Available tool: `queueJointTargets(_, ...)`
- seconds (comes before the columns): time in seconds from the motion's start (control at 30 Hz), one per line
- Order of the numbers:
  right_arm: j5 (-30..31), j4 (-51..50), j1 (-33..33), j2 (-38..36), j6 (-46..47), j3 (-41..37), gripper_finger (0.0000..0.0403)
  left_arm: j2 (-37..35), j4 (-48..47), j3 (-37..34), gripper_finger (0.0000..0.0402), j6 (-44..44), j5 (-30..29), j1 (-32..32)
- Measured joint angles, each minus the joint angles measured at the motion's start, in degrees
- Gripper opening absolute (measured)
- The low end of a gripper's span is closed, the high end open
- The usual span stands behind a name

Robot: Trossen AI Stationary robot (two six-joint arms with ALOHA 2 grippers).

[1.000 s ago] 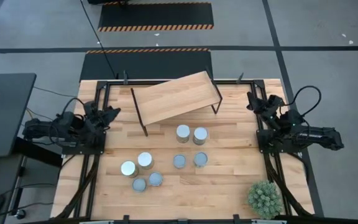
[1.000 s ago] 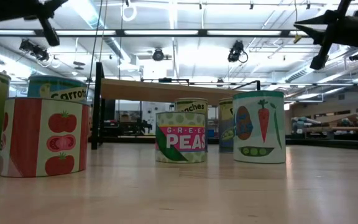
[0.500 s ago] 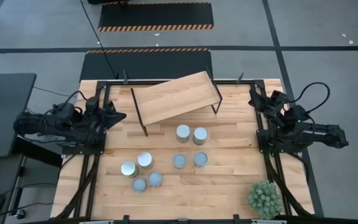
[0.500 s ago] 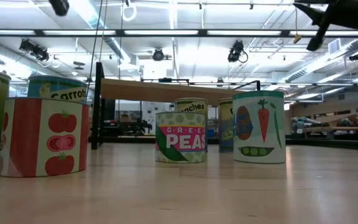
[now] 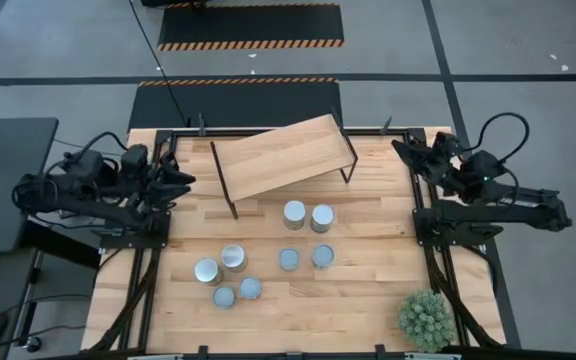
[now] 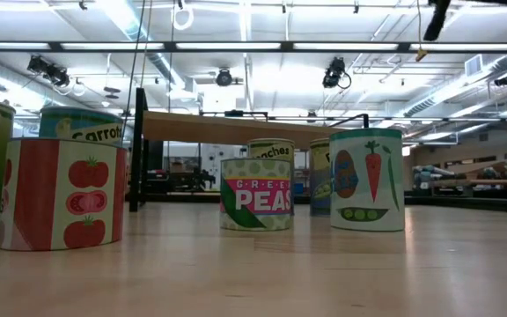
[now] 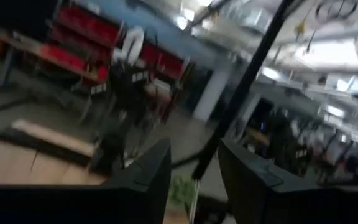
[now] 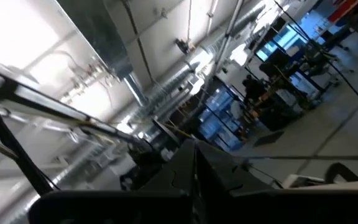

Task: Pick and place cans onto a shelf
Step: Put the orange can on the shelf

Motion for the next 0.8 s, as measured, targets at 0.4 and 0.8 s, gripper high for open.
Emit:
queueJointTargets(0.4, -6.3, -18.5, 1.4, 9.9, -6.2, 15.5, 0.0023, 9.8, -27.5, 17.0, 0.0141, 0.3, 7.4, 0.0)
queueJointTargets(0.8, -6.7, -37.3, 6.9, 16.8, -7.0, 22.7, 0.0023, 15.2, -44.0, 17.1, 0.0141, -7.7, 11.5, -5.2)
